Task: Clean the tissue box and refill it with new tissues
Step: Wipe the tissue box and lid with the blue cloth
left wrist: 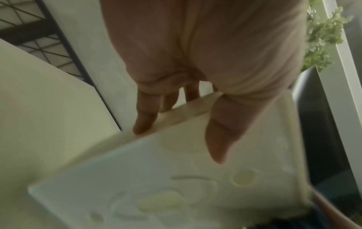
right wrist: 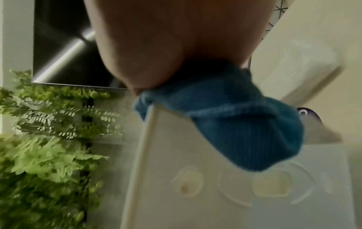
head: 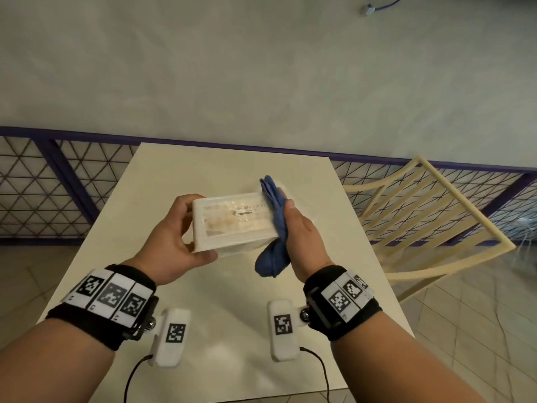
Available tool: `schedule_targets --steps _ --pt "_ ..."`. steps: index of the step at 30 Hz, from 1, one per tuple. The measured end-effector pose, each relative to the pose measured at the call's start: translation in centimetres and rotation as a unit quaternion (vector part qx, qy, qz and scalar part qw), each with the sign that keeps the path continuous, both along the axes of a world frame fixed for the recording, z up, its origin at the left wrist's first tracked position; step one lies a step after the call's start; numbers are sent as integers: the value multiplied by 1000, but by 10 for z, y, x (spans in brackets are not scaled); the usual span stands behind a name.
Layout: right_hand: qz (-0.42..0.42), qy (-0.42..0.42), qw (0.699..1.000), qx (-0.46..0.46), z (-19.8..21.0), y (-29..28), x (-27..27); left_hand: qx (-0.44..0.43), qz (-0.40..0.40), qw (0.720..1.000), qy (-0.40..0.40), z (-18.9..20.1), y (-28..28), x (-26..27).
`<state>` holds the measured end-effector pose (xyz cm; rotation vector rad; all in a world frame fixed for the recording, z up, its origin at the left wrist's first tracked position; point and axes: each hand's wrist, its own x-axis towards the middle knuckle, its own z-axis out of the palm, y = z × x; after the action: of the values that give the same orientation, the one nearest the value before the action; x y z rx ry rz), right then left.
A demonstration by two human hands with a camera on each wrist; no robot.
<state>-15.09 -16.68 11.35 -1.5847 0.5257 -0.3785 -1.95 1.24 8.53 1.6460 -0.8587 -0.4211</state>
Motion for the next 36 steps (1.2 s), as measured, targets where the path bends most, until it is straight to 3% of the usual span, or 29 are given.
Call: schedule_targets --steps 1,3,6,9,12,14,20,23,26,30,33,36 --pt "50 -11 999 -12 1 -3 -3 -14 -13 1000 21 1 3 2" --pt "142 -25 981 -130 7 -4 -6 -27 -35 997 70 4 7 6" --pt "165 -25 940 -298 9 -9 3 29 -48 995 81 6 8 8" --pt "147 3 936 -320 7 -12 8 148 -23 989 -14 17 11 8" --pt "124 21 898 -421 5 -6 10 286 6 932 -224 35 12 2" --pt "126 35 869 -477 5 4 17 305 9 909 -283 39 5 -6" --pt "153 59 826 -539 -1 48 21 199 47 961 -187 23 -13 -7" --pt "184 51 833 -519 -11 55 7 174 32 971 -158 9 -3 -1" --pt "119 72 855 -500 -30 14 -2 158 60 982 -84 -5 13 5" --pt "27 147 880 -452 -54 -39 -13 164 72 981 -78 -8 25 12" --pt "-13 133 900 -415 -54 -26 -3 168 78 980 -71 -8 23 14" --pt "50 65 895 -439 -36 25 11 150 79 983 -66 -9 12 11"
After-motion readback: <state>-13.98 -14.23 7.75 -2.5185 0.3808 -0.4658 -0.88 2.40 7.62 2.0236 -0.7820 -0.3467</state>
